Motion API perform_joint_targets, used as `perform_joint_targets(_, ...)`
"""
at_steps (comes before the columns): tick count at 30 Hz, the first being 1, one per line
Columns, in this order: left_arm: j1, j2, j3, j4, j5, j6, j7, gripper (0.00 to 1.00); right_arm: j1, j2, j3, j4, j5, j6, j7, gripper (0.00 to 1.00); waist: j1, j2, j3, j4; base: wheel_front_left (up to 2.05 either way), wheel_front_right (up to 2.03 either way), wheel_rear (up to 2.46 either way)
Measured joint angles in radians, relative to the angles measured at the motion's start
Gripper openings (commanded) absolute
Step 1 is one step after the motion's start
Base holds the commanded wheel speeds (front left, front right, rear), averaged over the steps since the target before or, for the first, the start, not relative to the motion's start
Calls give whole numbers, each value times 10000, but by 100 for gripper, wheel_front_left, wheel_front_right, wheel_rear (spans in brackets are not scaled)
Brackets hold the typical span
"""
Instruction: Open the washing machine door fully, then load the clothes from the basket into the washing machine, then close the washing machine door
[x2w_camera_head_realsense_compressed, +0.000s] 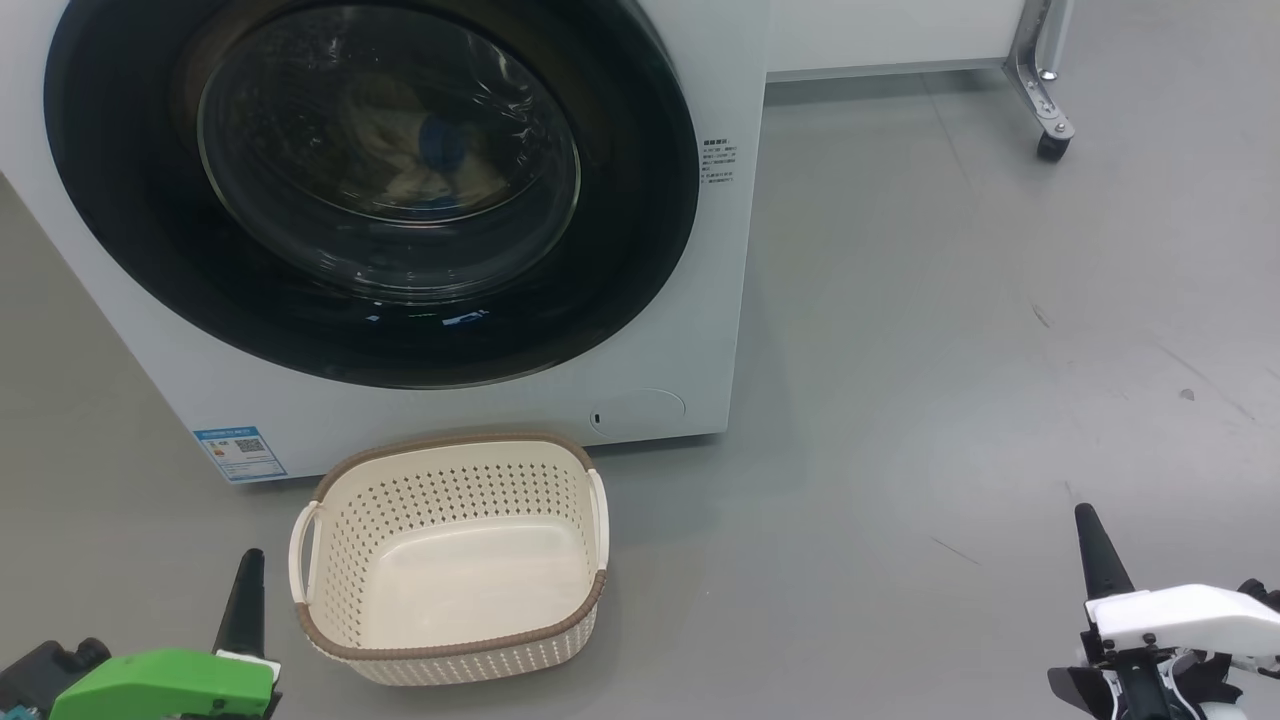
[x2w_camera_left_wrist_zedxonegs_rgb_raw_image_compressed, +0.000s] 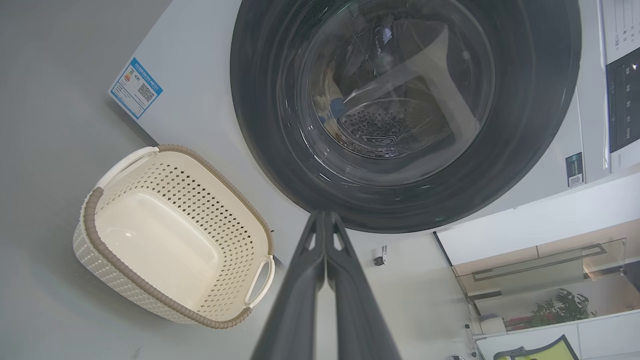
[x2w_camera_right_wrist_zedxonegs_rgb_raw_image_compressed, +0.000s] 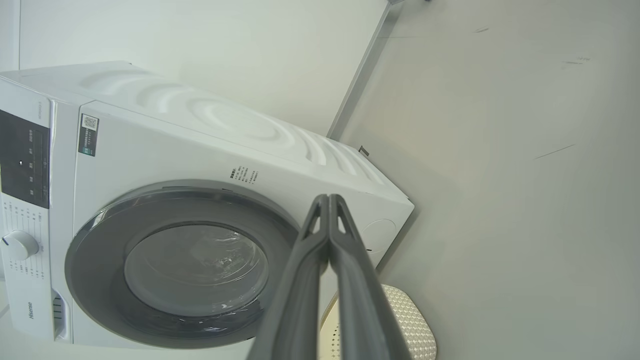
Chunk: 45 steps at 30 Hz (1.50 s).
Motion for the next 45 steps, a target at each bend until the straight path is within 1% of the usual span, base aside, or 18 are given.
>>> perform_joint_targets(11, -250, -23, 211, 69, -1396, -130, 360, 0, -351, -15, -224, 226, 1430, 169, 274, 0, 0, 0, 23, -107, 0, 0, 0)
perform_joint_targets(16, -361, -38, 376, 107, -2011, -167, 527, 0, -490, -21, -332, 336, 2084, 178, 418, 0, 0, 0, 35, -156, 0, 0, 0)
perform_joint_targets(18, -392, -44, 416, 132, -2213, -174, 616, 0, -590, -31, -384, 351, 2359, 259, 454, 0, 0, 0, 39, -176, 0, 0, 0)
perform_joint_targets(21, -485, -50, 466, 186, -2610, -178, 713, 0, -709, -35, -445, 420, 2736, 267, 552, 0, 0, 0, 45, -206, 0, 0, 0)
perform_joint_targets(23, -527, -69, 489, 209, -2828, -251, 798, 0, -744, -54, -491, 443, 3009, 336, 625, 0, 0, 0, 49, -225, 0, 0, 0)
perform_joint_targets(27, -593, -81, 573, 251, -3331, -253, 926, 0, -790, -67, -556, 545, 3509, 349, 681, 0, 0, 0, 58, -260, 0, 0, 0)
perform_joint_targets(45, -673, -94, 627, 253, -3369, -253, 943, 0, -938, -81, -573, 598, 3551, 353, 750, 0, 0, 0, 57, -261, 0, 0, 0)
